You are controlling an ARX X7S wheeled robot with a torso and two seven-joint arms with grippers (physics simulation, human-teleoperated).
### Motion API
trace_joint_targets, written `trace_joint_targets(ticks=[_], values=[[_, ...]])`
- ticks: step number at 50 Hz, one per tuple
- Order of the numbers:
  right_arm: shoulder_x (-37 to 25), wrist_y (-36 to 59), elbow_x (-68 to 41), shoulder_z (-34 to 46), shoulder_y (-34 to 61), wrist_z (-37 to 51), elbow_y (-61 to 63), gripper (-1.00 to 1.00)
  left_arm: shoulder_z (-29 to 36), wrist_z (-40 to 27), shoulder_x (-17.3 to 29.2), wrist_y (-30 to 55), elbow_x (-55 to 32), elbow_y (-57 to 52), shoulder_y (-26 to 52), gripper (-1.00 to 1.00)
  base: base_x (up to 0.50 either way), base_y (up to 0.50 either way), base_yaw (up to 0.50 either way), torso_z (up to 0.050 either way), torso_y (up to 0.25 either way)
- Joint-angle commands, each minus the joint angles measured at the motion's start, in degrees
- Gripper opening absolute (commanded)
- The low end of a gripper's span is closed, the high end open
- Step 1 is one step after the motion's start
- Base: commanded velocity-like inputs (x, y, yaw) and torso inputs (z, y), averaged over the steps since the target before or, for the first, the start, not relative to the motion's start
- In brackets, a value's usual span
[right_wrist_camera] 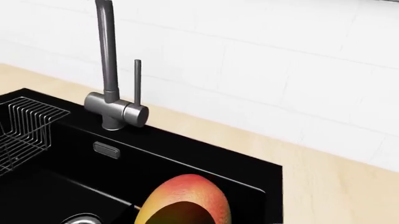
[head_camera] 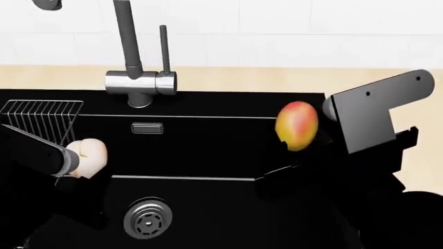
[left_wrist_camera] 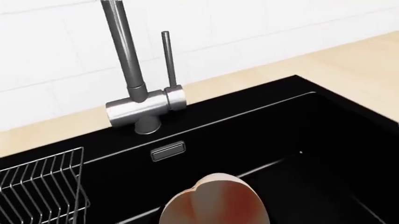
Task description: There is a mixed pile of frozen fruits and vegetables on the counter. Locate all the frozen vegetables and place the items in a bowl on the counter. Take all the frozen fruits and defrost them in a running sink.
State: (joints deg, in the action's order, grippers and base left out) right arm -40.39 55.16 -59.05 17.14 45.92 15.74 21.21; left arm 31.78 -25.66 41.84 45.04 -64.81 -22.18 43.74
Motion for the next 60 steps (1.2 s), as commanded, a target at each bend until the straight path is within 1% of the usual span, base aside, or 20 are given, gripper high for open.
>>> trace_joint_targets(ticks=[1, 10, 11, 18, 21, 24, 32, 38, 39, 42, 46, 49, 50, 53, 56, 57, 60], values=[[-0.3, 0.0, 0.2, -0.2, -0.3, -0.4, 0.7, -1.0, 0.2, 0.2, -0.2, -0.8, -0.3, 0.3, -0.4, -1.0, 0.0, 0.5, 0.0, 0.0, 0.0], [-0.5, 0.1, 0.4, 0.7, -0.2, -1.1, 1.1, -1.0, 0.9, 0.6, -1.3, -0.4, -0.1, 0.9, 0.6, -1.0, 0.02, 0.4, 0.0, 0.0, 0.0], [-0.1, -0.4, -0.5, -0.5, -0.7, -0.7, 0.8, -1.0, 0.9, 0.6, -1.2, -0.3, -0.2, 0.8, 0.6, -1.0, 0.0, 0.0, 0.0, 0.0, 0.0], [0.0, 0.5, -1.3, -0.5, -1.2, 0.3, 0.2, -1.0, 0.9, 0.7, -0.8, -0.4, -0.5, -0.3, 0.3, -1.0, 0.0, 0.0, 0.0, 0.0, 0.001], [0.8, 0.8, -1.2, 0.3, -0.9, 0.2, -0.7, -1.0, 2.0, 1.4, -1.0, 0.2, 0.5, -1.1, 1.2, -1.0, 0.0, 0.0, 0.0, 0.0, 0.0], [1.8, 1.1, -1.1, 1.1, -0.3, -0.2, -2.0, -1.0, 1.2, 0.7, -1.2, 0.2, -0.8, -1.4, 1.5, -1.0, 0.0, 0.0, 0.0, 0.0, 0.0], [6.8, 1.8, 1.4, 6.5, 2.8, -3.5, -10.0, -1.0, 0.9, 0.1, -1.3, 0.7, -1.6, -2.0, 2.5, -1.0, 0.0, 0.0, 0.0, 0.0, 0.0], [11.8, 0.7, 5.7, 11.8, 5.7, -7.4, -20.3, -1.0, 0.7, -0.1, -1.1, 0.4, -1.5, -1.8, 2.2, -1.0, 0.0, 0.0, 0.0, 0.0, 0.0], [13.1, -0.1, 7.0, 13.1, 6.1, -8.3, -22.9, -1.0, 1.0, -0.1, -1.8, 0.4, -1.1, -1.2, 2.4, -1.0, 0.0, 0.0, 0.0, 0.0, 0.0], [14.9, -1.3, 8.1, 14.0, 6.4, -9.5, -26.8, -1.0, 1.0, -0.4, -1.7, 0.4, -1.2, -1.4, 2.3, -1.0, 0.0, 0.0, 0.0, 0.0, 0.0], [18.2, -5.5, 11.9, 17.2, 6.6, -13.0, -34.7, -1.0, 1.0, -0.3, -1.4, 0.6, -1.6, -1.9, 2.4, -1.0, 0.0, 0.0, 0.0, 0.0, 0.0], [22.0, -10.1, 15.4, 19.3, 7.0, -15.6, -44.5, -1.0, 0.9, -0.2, -1.3, 0.6, -1.7, -2.0, 2.5, -1.0, 0.0, 0.0, 0.0, 0.0, 0.0], [23.5, -11.7, 17.1, 21.2, 7.1, -17.6, -48.5, -1.0, 0.8, -0.3, -1.2, 0.5, -1.9, -2.2, 2.3, -1.0, 0.0, 0.0, 0.0, 0.0, 0.0], [26.9, -16.9, 19.6, 22.1, 7.9, -20.1, -58.1, -1.0, 0.9, -0.2, -1.3, 0.4, -1.8, -2.3, 2.1, -1.0, 0.0, 0.0, 0.0, 0.0, 0.003], [29.3, -20.0, 21.1, 22.8, 8.9, -22.0, -65.0, -1.0, 0.6, -0.2, -0.9, 0.4, -2.2, -2.4, 2.1, -1.0, 0.0, 0.0, 0.0, 0.0, 0.0], [31.3, -22.3, 22.0, 23.3, 9.5, -23.8, -70.6, -1.0, 0.6, -0.4, -0.9, 0.3, -2.3, -2.6, 1.9, -1.0, 0.0, 0.0, 0.0, 0.0, 0.0], [34.7, -27.0, 23.4, 23.5, 11.7, -26.6, -80.9, -1.0, 0.8, -0.4, -1.0, 0.3, -2.3, -2.7, 1.7, -1.0, 0.0, 0.0, 0.0, 0.0, 0.0]])
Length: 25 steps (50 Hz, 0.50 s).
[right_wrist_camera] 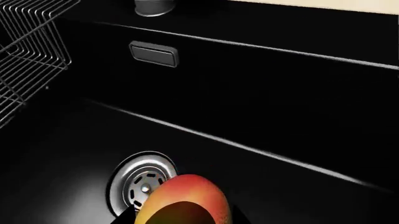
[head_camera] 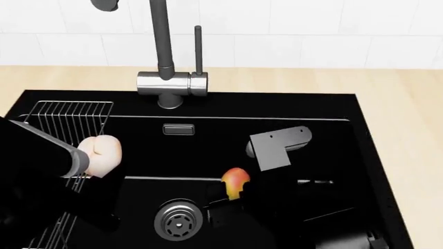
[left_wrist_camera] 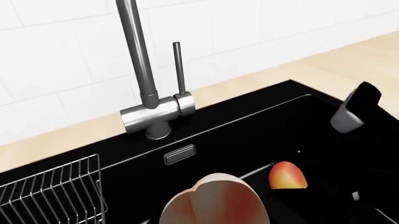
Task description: There is a mixed pile of frozen fruits and vegetables on the counter. Locate all the frozen vegetables and place the items in a bowl on the counter. Take all the frozen fruits and defrost them in a running sink.
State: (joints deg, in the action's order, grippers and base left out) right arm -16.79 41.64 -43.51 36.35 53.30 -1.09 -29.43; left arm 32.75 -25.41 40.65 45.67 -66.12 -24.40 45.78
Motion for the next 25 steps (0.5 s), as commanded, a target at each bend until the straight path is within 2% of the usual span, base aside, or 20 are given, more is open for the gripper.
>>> trace_joint_targets(ticks=[1, 6, 13, 14, 25], values=[[12.2, -15.0, 8.3, 4.4, 5.1, -10.8, -33.5, -1.0, -0.4, -0.4, 0.7, -0.4, -1.1, -0.6, -0.5, -1.0, 0.0, 0.0, 0.0, 0.0, 0.0], [13.3, -15.7, 8.1, 4.4, 6.1, -12.9, -38.0, -1.0, 0.0, -0.3, 0.3, -0.6, -0.5, -0.3, -0.5, -1.0, 0.0, 0.0, 0.0, 0.002, 0.0], [11.0, -12.0, 7.1, 4.4, 4.7, -10.9, -30.7, -1.0, 0.5, -0.1, -0.1, -0.5, -0.2, 0.0, -0.4, -1.0, 0.0, 0.0, 0.0, 0.0, 0.0], [10.7, -11.6, 7.0, 4.4, 4.4, -10.6, -29.4, 1.0, 0.5, -0.1, -0.1, -0.6, -0.2, 0.0, -0.6, -1.0, 0.0, 0.0, 0.0, 0.0, 0.01], [3.3, -3.3, 3.7, 2.7, 1.8, -2.4, -7.9, 1.0, 1.0, 0.5, -0.2, -0.9, 0.0, 0.2, -1.2, -1.0, 0.0, 0.0, 0.0, 0.0, 0.0]])
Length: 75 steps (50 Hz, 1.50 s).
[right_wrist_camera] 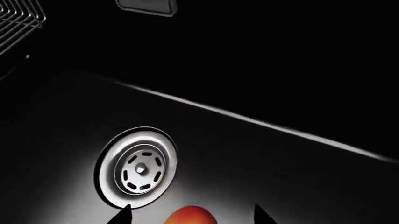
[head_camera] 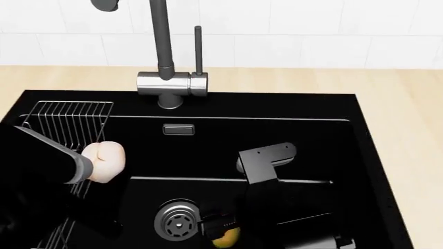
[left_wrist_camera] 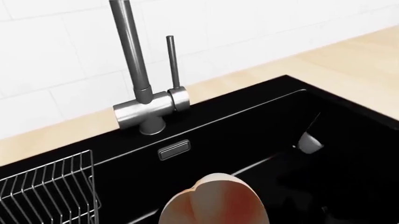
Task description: There is a mixed pile of frozen fruits and vegetables on the counter. Locate all the frozen vegetables and place the items in a bowl on the counter. Take all the frozen fruits and defrost them in a running sink.
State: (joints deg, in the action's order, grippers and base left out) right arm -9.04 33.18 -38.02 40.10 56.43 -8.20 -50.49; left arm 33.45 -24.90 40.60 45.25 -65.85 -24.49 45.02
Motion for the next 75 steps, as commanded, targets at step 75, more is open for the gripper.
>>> trace_joint_targets(ticks=[75], values=[[-48.4, 18.2, -54.4, -69.2, -43.2, 45.9, 93.6, 1.0, 39.3, 32.1, -40.6, -18.9, 1.3, 72.3, 23.9, -1.0, 0.0, 0.0, 0.0, 0.0, 0.0]])
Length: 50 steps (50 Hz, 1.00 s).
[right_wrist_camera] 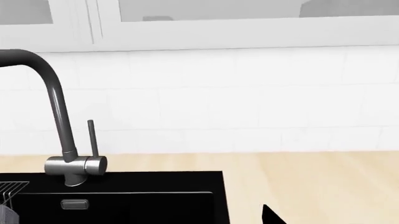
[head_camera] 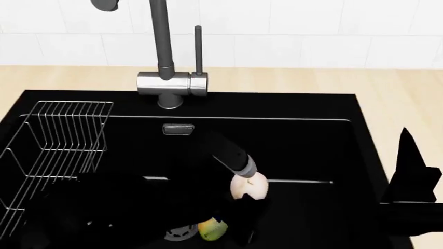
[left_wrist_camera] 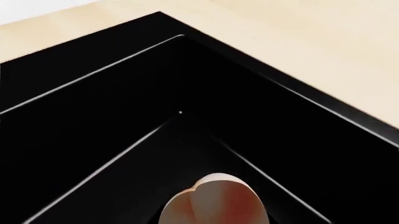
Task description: There is a mixed pile of frozen fruits and vegetables on the counter. Locate all the frozen vegetables and place the items in a bowl on the counter. Take all the frozen fruits and defrost them in a running sink.
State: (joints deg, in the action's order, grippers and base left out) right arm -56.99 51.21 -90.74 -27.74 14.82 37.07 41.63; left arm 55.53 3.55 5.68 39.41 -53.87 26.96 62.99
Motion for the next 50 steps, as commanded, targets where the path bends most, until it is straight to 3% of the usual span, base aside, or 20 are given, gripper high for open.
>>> trace_joint_targets(ticks=[1, 4, 7, 21, 22, 35, 38, 41, 50], values=[[-0.2, 0.1, -1.4, -1.2, -1.6, 0.5, 1.4, 1.0, 21.8, 3.4, -5.7, -15.2, -15.0, 21.8, 6.9, -1.0, 0.0, 0.0, 0.0, 0.0, 0.0], [0.1, 0.1, -0.9, -0.8, -1.8, 0.3, 1.2, 1.0, 30.2, 2.7, -5.7, -19.2, -22.5, 23.6, 8.0, -1.0, 0.0, 0.0, 0.0, 0.0, 0.0], [0.3, 0.3, -0.7, -1.6, -2.7, 0.0, 1.3, 1.0, 33.0, 2.8, -5.7, -20.2, -24.9, 24.4, 7.8, -1.0, 0.0, 0.0, 0.0, 0.0, 0.0], [1.8, 0.1, 0.3, -2.1, -4.3, -1.0, 1.2, 1.0, 33.7, 2.7, -5.7, -19.7, -23.7, 24.2, 6.7, -1.0, 0.0, 0.0, 0.0, 0.0, 0.0], [2.0, 0.1, 0.5, -1.8, -4.2, -1.2, 1.1, 1.0, 33.8, 2.5, -5.7, -19.7, -23.2, 24.1, 6.8, 1.0, 0.0, 0.0, 0.0, 0.0, 0.0], [3.9, -0.4, 3.9, 2.2, -2.4, -3.1, -0.6, 1.0, 32.8, 2.0, -5.2, -21.5, -23.2, 22.2, 9.6, 1.0, 0.0, 0.0, 0.0, 0.0, 0.0], [4.0, -0.4, 4.1, 3.5, -1.2, -2.8, -1.0, 1.0, 31.3, -1.0, -2.0, -21.8, -24.3, 16.8, 10.7, 1.0, 0.0, 0.0, 0.0, 0.0, 0.0], [3.9, -0.4, 4.6, 5.8, 1.4, -2.5, -1.9, 1.0, 30.9, -9.1, 2.7, -24.6, -22.3, 8.8, 10.9, 1.0, 0.0, 0.0, 0.0, 0.0, 0.0], [6.0, -1.6, 8.7, 11.0, 7.4, -3.9, -5.0, 1.0, 29.2, -23.8, 14.5, -26.5, -20.8, -10.8, 11.9, 1.0, 0.0, 0.0, 0.0, 0.0, 0.0]])
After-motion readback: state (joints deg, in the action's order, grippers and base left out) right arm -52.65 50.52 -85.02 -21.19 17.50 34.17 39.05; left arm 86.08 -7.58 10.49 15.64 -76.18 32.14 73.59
